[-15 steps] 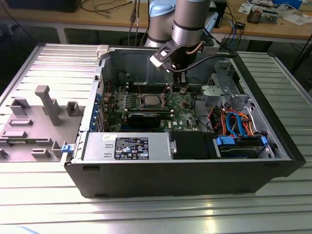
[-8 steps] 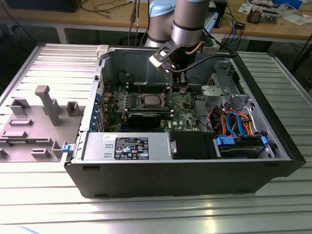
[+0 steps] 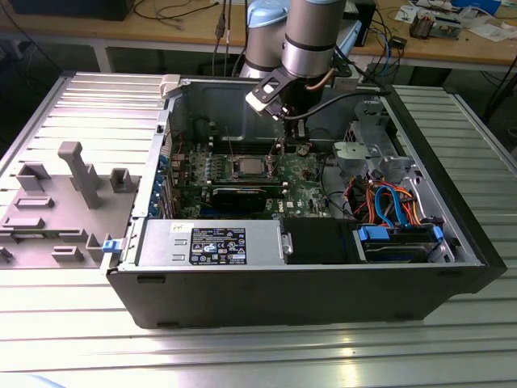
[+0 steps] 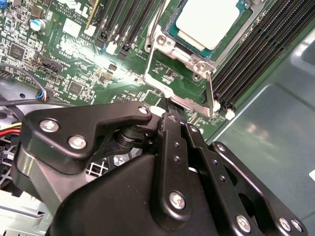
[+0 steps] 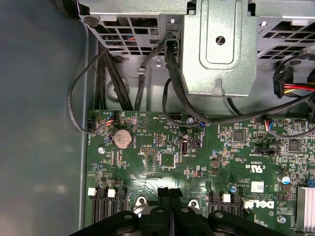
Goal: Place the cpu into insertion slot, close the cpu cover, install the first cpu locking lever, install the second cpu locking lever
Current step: 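Close the cpu cover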
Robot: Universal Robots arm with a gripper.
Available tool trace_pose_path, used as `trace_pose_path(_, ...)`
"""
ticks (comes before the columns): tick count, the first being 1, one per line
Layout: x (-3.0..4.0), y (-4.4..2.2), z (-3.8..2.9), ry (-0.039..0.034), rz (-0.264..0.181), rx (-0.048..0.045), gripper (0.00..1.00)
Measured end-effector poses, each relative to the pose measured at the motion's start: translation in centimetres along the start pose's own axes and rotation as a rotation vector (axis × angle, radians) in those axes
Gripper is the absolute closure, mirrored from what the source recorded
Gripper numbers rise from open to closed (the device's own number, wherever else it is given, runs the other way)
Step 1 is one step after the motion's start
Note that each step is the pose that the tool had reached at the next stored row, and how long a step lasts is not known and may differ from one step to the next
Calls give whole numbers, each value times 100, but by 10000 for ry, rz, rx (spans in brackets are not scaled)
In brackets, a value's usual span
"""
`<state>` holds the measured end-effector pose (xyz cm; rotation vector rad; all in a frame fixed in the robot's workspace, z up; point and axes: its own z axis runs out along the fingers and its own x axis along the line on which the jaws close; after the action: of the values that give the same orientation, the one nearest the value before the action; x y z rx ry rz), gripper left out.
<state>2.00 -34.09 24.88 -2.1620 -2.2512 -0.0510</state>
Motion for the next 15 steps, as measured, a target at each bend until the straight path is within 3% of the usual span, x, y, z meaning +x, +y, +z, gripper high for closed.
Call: trace_pose_path(15,1,-42,7,0,1,23,89)
